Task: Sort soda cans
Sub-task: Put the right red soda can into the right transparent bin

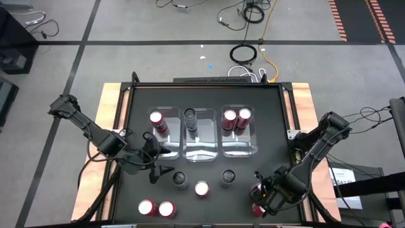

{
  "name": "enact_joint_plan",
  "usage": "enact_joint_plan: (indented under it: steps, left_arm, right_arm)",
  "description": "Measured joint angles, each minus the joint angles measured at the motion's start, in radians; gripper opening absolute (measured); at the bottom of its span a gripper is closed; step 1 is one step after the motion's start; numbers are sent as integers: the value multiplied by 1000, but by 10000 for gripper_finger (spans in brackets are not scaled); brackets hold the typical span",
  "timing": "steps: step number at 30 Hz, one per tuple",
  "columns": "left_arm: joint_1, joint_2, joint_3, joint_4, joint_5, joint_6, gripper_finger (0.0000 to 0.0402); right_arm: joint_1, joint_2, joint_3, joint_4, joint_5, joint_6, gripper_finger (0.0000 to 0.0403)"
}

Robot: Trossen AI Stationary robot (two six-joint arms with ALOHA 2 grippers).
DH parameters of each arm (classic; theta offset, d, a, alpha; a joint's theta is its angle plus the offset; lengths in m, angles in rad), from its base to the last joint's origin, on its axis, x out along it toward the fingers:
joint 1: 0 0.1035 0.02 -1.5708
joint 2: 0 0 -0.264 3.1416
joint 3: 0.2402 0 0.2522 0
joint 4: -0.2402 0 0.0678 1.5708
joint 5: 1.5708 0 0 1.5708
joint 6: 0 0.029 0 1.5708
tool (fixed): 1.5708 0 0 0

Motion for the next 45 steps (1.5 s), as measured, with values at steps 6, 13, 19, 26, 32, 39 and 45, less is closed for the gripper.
enact_joint_plan:
  steps: [6, 13, 19, 26, 32, 39, 45]
  left_arm:
    - [-2, 1, 0, 10, 0, 0, 389]
    - [-4, 1, 0, 9, 0, 0, 389]
    - [-4, 1, 0, 8, 0, 0, 389]
    - [-4, -1, 0, 4, 0, 9, 389]
    - [-4, -34, 0, -5, 1, 107, 389]
    - [15, -109, 0, -24, -1, 194, 389]
    - [59, -172, 0, -55, -4, 274, 389]
  right_arm:
    - [-1, -23, -89, 78, -18, 20, 347]
    - [-21, -25, -176, 217, -67, -11, 346]
    - [-34, -26, -219, 233, -113, 8, 316]
    - [-57, -43, -220, 225, -113, 8, 294]
    - [-75, -89, -98, 41, -78, 0, 294]
    - [-87, -96, 145, -284, -68, -18, 294]
    - [-185, -113, 251, -354, 78, -77, 304]
